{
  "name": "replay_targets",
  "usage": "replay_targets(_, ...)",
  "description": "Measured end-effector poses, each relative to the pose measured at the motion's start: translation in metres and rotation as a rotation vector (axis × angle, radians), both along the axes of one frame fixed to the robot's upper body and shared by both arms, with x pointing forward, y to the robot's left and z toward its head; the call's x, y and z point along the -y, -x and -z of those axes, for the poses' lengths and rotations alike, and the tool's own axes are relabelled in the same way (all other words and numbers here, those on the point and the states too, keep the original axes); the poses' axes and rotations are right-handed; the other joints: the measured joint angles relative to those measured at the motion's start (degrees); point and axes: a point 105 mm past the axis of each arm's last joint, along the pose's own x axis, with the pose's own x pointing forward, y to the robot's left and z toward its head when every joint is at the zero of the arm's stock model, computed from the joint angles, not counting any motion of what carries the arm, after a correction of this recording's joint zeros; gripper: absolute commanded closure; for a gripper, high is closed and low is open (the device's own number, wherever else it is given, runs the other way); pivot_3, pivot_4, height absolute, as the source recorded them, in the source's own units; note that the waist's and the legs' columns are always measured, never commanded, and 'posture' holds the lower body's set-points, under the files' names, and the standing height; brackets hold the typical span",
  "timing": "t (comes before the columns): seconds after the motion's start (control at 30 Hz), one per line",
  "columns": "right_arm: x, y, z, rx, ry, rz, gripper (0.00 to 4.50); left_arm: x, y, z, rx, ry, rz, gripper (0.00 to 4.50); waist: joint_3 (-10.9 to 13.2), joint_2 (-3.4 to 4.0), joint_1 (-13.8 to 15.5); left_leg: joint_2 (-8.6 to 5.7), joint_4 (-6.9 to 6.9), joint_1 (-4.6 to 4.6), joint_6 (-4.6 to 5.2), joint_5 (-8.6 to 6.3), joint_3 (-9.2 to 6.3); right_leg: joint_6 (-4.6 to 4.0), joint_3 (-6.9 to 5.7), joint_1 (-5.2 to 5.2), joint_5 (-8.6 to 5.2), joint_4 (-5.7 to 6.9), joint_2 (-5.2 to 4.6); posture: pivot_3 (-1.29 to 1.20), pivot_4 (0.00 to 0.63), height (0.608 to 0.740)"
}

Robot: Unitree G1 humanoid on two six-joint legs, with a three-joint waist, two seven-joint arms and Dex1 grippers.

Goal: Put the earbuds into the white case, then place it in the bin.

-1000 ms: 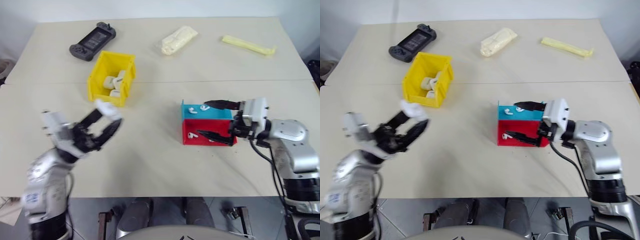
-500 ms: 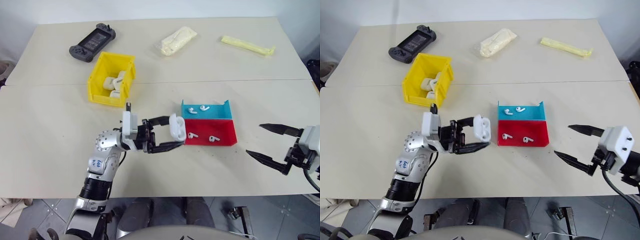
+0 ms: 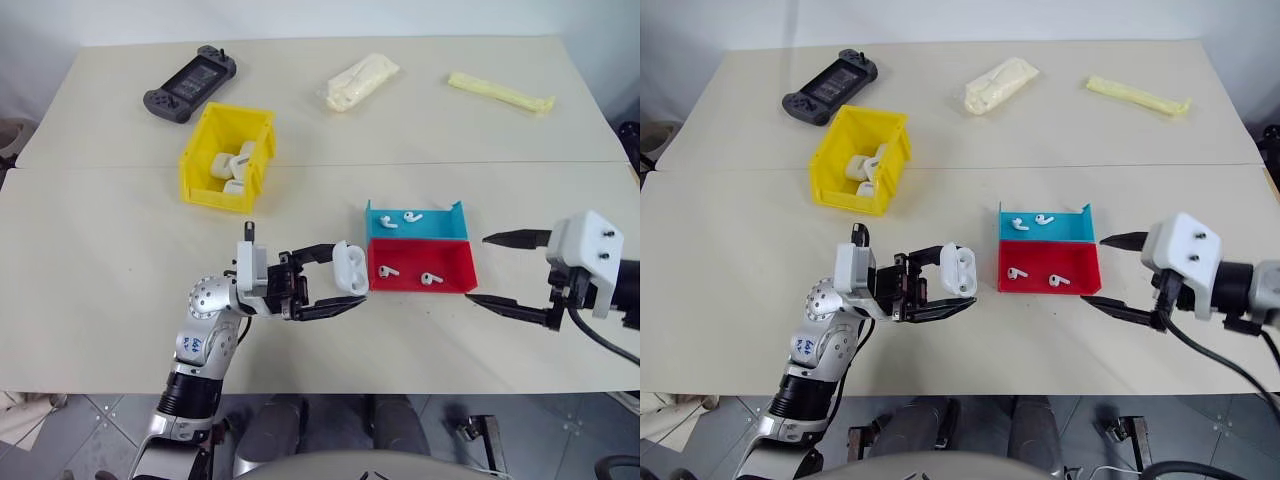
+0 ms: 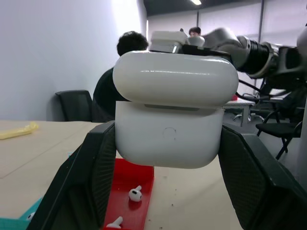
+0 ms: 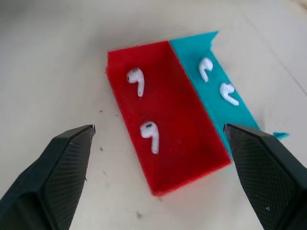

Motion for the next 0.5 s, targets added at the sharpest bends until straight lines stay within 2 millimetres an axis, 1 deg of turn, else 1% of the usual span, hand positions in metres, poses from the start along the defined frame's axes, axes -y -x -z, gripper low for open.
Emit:
replay_targets(0.1,-0.006,-0.005,0.004,-0.093,0.035,0.051,0.00,0.004,0.005,0.007,-0.017,-0.012,0.019,1.71,0.01,-0.01,0.10,-0.02,0.00,-0.07,0.02,-0.01,0.04,0.00,0.01,-0.08,0.00,-0.02,-0.04,0.00,0.150,0.740)
replay_targets(0.2,-0.023,-0.005,0.003,-0.146,0.093,0.019,0.00,0.007,0.005,0.008,-0.019,-0.009,0.035,1.71,0.01,-0.01,0.26,0.01,0.01,-0.08,0.01,-0.01,0.04,0.00,-0.01,-0.10,0.00,-0.02,-0.02,0.00,0.150,0.740)
replay_targets(0.27,-0.030,-0.005,0.008,-0.174,0.120,-0.002,0.00,0.008,0.004,0.008,-0.019,-0.010,0.043,1.71,0.02,-0.02,0.38,-0.01,0.02,-0.09,0.01,-0.01,0.03,0.01,-0.01,-0.09,0.01,-0.02,-0.03,0.00,0.150,0.740)
replay_targets(0.37,-0.032,-0.010,0.021,-0.209,0.189,-0.001,0.00,0.011,-0.002,0.006,-0.009,0.005,0.033,1.71,0.02,-0.04,0.95,-0.08,0.04,-0.14,0.03,-0.02,0.03,0.03,-0.01,-0.13,0.02,-0.04,-0.07,0.00,0.150,0.740)
replay_targets(0.5,-0.033,-0.028,0.034,-0.174,0.292,-0.004,0.00,0.015,-0.005,-0.001,0.016,0.023,0.023,1.71,0.02,-0.04,0.72,-0.06,0.03,-0.14,0.05,-0.03,0.11,0.07,0.02,-0.20,0.04,-0.06,-0.06,0.00,0.150,0.740)
